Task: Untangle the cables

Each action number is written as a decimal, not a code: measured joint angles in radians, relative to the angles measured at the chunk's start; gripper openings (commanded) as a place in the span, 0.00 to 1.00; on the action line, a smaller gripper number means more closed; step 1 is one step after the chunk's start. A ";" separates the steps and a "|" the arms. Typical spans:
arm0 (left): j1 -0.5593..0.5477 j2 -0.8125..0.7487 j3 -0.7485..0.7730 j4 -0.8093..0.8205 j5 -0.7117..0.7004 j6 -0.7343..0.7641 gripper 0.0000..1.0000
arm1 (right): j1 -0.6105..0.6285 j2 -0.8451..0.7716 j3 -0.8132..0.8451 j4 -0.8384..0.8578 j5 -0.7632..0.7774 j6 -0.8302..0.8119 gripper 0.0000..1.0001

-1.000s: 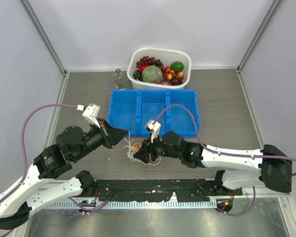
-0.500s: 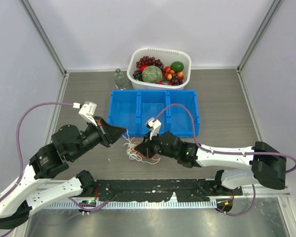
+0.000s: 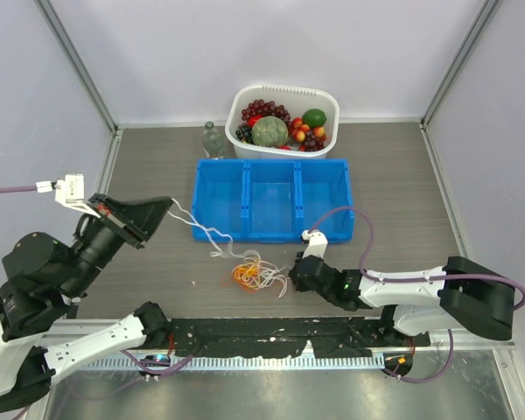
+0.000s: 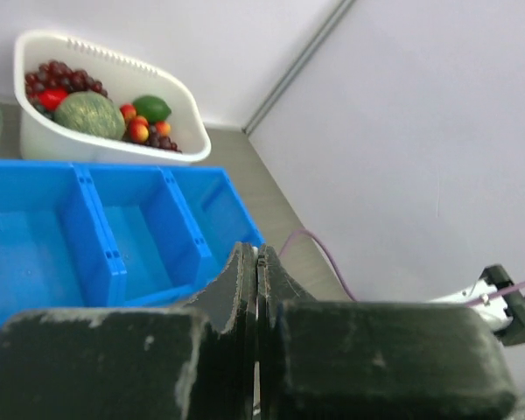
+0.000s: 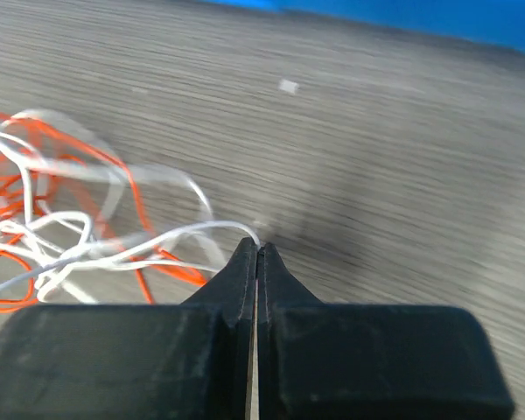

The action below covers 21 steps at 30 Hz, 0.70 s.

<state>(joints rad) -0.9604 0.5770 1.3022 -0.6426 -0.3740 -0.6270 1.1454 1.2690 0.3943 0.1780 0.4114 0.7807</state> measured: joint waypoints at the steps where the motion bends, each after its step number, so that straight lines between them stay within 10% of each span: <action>1: 0.000 -0.005 0.010 -0.001 -0.013 0.005 0.00 | -0.005 -0.011 -0.018 -0.025 0.013 0.011 0.01; 12: 0.000 -0.010 0.057 -0.016 -0.071 0.033 0.00 | -0.047 -0.167 -0.021 -0.304 0.197 0.049 0.06; 16: 0.000 -0.009 0.054 -0.022 -0.071 0.032 0.00 | -0.050 -0.196 -0.021 -0.336 0.181 0.014 0.53; 21: 0.000 0.031 0.053 -0.029 -0.071 0.033 0.00 | -0.050 -0.255 0.008 -0.352 0.129 -0.084 0.62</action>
<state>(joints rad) -0.9604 0.6075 1.3552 -0.6720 -0.4450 -0.5941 1.0954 1.0142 0.4019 -0.1745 0.5400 0.6971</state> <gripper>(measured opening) 0.014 0.595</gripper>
